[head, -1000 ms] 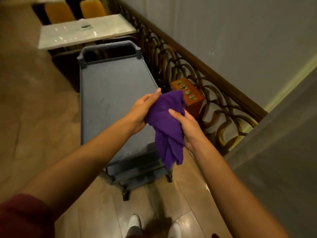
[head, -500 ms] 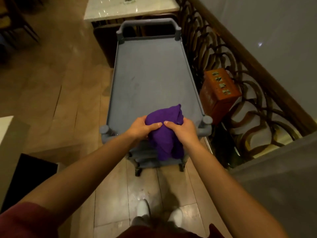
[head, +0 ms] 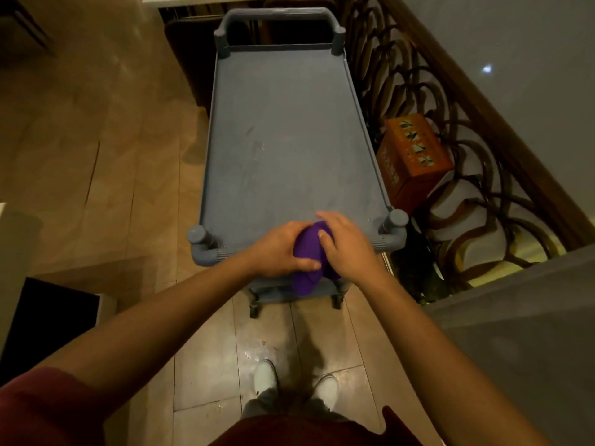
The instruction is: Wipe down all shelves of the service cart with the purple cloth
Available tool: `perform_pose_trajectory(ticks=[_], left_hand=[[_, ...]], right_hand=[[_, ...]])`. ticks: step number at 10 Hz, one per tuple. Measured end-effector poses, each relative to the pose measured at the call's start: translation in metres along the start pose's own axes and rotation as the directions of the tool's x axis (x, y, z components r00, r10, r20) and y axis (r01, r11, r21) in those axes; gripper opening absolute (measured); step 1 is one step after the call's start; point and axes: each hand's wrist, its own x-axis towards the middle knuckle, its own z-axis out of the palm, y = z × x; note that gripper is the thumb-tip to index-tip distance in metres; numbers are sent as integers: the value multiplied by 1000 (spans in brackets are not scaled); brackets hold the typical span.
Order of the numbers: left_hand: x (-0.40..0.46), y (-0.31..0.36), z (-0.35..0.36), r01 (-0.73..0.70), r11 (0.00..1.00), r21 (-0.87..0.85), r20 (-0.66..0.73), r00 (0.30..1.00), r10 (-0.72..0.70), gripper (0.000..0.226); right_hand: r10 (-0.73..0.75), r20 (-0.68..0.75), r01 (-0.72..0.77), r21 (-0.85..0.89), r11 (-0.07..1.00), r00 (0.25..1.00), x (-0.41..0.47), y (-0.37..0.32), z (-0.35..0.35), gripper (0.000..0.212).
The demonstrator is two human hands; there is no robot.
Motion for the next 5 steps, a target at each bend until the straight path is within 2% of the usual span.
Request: perform_pose_trajectory(ticks=[1, 2, 3, 4, 5], left_hand=[[-3, 2, 13, -13, 997, 77, -69, 997, 18, 82], [-2, 4, 23, -1, 983, 186, -190, 981, 37, 82], [0, 3, 21, -10, 980, 201, -136, 990, 38, 86], [-3, 7, 1, -54, 981, 188, -35, 997, 62, 102], [3, 13, -23, -38, 966, 255, -78, 995, 59, 106]], right_hand=[[-33, 122, 43, -78, 996, 992, -8, -2, -5, 58], [30, 37, -22, -195, 981, 999, -22, -2, -3, 64], [111, -23, -113, -277, 954, 994, -30, -8, 1, 65], [179, -18, -176, -291, 940, 984, -30, -17, -2, 70], [163, -99, -183, -247, 952, 982, -15, -27, -21, 74]])
